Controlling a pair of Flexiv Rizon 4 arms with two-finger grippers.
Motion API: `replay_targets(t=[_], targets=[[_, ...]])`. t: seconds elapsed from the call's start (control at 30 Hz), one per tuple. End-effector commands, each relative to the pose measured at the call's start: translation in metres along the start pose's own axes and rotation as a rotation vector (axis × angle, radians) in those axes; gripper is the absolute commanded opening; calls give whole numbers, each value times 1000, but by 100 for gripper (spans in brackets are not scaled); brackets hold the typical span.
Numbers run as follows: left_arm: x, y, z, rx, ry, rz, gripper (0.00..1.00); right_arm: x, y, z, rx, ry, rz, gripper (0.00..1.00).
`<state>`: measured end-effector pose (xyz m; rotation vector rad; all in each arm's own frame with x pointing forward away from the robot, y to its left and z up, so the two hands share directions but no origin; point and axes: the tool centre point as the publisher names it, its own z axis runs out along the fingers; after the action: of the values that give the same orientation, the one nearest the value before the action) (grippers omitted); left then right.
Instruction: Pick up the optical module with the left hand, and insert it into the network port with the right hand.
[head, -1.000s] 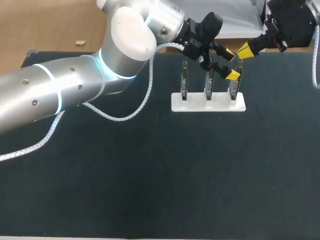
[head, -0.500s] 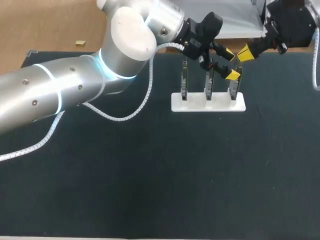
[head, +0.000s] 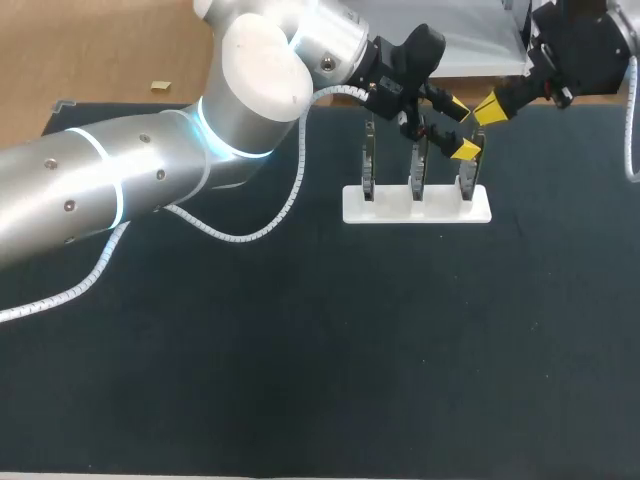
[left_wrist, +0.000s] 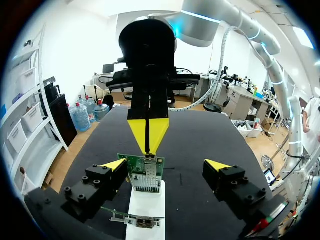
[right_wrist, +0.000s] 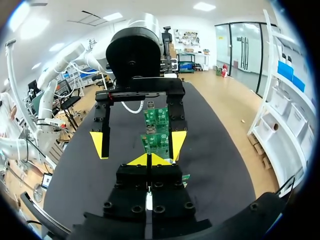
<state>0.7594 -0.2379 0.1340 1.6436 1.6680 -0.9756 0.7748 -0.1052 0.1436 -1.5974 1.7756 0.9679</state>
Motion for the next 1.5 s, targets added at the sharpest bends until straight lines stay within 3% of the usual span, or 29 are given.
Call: replay_targets(t=[0.03,0.6,1.5], targets=[[-1,2,1,4,6,-2,100,5,-2,3,-4,3,6,0],[-1,2,1,4,6,-2,100,11,-3,7,-4,1,29,0],[-2,3,-1,-8,4,0,100,-17,-10,-25,91,-67,-35,0]])
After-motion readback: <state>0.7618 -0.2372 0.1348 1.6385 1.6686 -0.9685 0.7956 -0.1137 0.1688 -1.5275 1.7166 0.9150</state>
